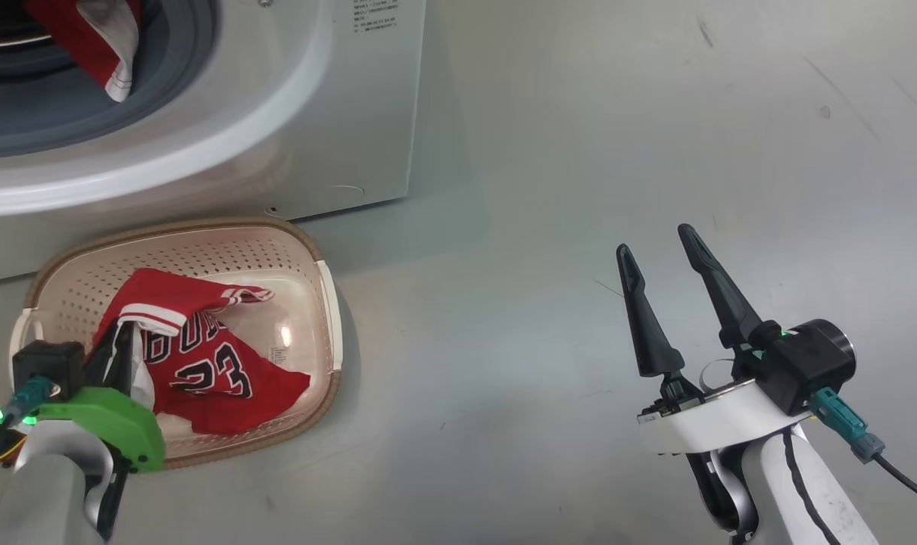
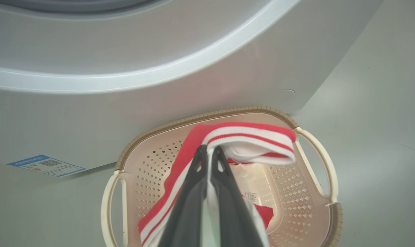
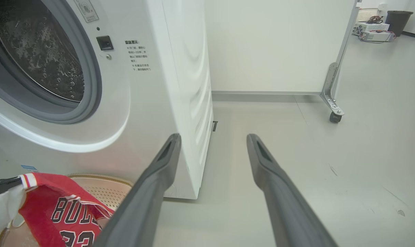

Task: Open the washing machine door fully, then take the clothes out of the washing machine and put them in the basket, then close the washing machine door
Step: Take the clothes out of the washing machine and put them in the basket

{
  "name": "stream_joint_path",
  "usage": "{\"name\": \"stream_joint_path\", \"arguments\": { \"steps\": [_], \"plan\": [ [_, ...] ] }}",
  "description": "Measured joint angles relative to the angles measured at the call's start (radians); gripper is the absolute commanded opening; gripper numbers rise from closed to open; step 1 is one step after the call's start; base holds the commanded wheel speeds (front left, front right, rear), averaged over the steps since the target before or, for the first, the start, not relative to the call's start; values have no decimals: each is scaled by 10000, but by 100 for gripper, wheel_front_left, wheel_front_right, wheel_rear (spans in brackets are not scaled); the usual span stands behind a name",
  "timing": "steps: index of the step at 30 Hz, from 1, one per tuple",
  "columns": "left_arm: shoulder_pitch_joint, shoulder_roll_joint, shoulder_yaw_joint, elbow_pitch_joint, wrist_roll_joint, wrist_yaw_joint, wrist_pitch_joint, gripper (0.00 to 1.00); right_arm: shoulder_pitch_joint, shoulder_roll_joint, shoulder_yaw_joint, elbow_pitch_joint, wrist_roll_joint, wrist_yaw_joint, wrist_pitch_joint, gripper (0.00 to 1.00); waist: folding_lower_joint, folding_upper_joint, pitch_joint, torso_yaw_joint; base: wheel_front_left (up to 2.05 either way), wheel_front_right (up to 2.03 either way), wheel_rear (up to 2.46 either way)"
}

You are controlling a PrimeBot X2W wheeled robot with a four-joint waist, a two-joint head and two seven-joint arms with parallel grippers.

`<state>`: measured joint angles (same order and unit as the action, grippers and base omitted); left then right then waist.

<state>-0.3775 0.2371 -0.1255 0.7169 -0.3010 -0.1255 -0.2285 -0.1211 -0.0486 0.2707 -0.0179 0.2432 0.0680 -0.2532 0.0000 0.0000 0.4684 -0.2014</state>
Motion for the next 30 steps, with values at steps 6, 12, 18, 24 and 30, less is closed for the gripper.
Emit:
{"name": "stream_joint_path", "arguments": {
  "steps": [6,12,18,24,30],
  "plan": [
    [-554,31,0,593,-155,0,86,0,-136,0,56,-61,-73,-6,0,100,0,0,404,-250,0,0,0],
    [-758,150,-249,1312,-142,0,234,0,-258,13,92,-92,-86,-104,0,100,0,0,667,-542,0,0,0],
    [-1068,13,-391,1755,-167,0,226,100,-260,17,31,-113,-86,-194,0,100,0,0,761,-612,0,0,0],
    [-1277,-117,-476,1992,-230,0,73,100,-312,19,-31,-107,-86,-280,0,100,0,0,662,-493,0,0,0],
    [-1391,-259,-667,2132,-245,0,-50,100,-337,19,-100,-52,-102,-282,0,100,0,0,439,-224,0,0,0]
  ]
}}
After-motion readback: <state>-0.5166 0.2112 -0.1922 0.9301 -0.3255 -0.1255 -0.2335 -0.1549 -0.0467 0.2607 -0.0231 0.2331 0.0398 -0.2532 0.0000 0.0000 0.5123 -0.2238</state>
